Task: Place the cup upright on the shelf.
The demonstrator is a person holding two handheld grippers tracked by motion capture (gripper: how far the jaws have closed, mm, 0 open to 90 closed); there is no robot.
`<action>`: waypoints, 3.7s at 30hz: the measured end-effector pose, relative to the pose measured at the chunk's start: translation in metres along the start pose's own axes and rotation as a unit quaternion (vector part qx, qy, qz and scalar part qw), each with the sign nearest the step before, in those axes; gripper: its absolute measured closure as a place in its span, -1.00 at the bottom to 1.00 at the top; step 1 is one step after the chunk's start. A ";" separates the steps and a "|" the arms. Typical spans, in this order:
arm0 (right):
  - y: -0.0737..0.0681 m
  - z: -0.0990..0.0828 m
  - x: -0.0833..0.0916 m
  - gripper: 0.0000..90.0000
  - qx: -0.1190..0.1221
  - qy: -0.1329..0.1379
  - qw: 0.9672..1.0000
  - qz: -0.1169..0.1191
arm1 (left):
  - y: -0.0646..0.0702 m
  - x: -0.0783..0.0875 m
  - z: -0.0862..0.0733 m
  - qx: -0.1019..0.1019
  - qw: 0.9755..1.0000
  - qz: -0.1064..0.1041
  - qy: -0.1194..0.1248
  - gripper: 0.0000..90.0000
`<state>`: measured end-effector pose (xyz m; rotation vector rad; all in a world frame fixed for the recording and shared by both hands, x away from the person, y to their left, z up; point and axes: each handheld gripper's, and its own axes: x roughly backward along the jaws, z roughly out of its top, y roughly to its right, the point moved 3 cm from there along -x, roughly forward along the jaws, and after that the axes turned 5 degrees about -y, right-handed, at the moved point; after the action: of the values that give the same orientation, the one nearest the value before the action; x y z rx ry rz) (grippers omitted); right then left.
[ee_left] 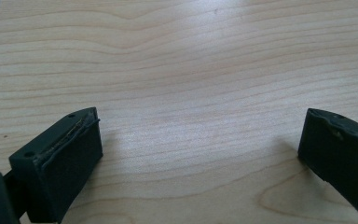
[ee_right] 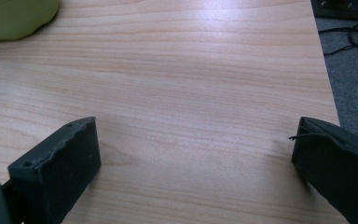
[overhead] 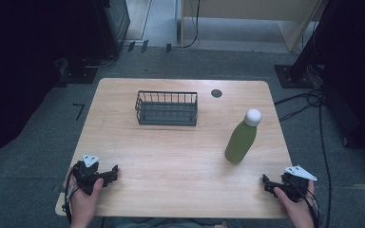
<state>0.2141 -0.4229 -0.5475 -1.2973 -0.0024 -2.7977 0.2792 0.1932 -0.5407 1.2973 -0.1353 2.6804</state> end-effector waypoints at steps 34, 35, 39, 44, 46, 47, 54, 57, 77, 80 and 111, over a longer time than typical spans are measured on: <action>-0.077 0.068 0.037 -0.97 0.028 0.107 0.989 0.096 | 0.000 0.000 0.000 0.000 1.000 0.000 0.000 -1.00; -0.080 0.070 0.037 -0.97 0.029 0.107 0.989 0.097 | 0.000 0.000 0.000 0.000 1.000 0.000 0.000 -1.00; -0.086 0.077 0.037 -0.97 0.032 0.113 0.988 0.099 | 0.000 0.000 0.000 0.001 1.000 0.000 0.001 -1.00; -0.094 0.088 0.036 -0.97 0.030 0.123 0.987 0.104 | 0.000 0.000 0.000 0.000 1.000 0.000 0.000 -1.00; -0.095 0.093 0.035 -0.97 0.029 0.126 0.986 0.101 | 0.000 0.000 0.000 0.000 1.000 0.000 0.000 -1.00; -0.095 0.093 0.035 -0.97 0.029 0.126 0.986 0.101 | 0.000 0.000 0.000 0.000 1.000 0.000 0.000 -1.00; -0.100 0.108 0.030 -0.97 0.021 0.136 0.985 0.102 | 0.000 0.000 0.000 0.001 1.000 0.000 0.001 -1.00; -0.103 0.112 0.028 -0.96 0.018 0.140 0.985 0.101 | 0.000 0.000 0.000 0.000 1.000 0.000 0.000 -1.00; -0.117 0.126 0.019 -0.55 0.011 0.169 0.983 0.073 | 0.000 0.000 0.000 0.000 1.000 0.000 0.000 -1.00; -0.117 0.126 0.018 -0.55 0.008 0.171 0.983 0.067 | 0.000 0.000 0.000 0.000 1.000 0.000 0.000 -1.00; -0.154 0.157 0.027 -0.54 0.033 0.174 0.979 0.098 | 0.000 0.000 0.000 0.001 1.000 0.000 0.001 -1.00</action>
<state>0.3076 -0.2664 -0.4219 -0.7356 0.0440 -2.7825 0.2793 0.1931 -0.5407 1.2961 -0.1324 2.6817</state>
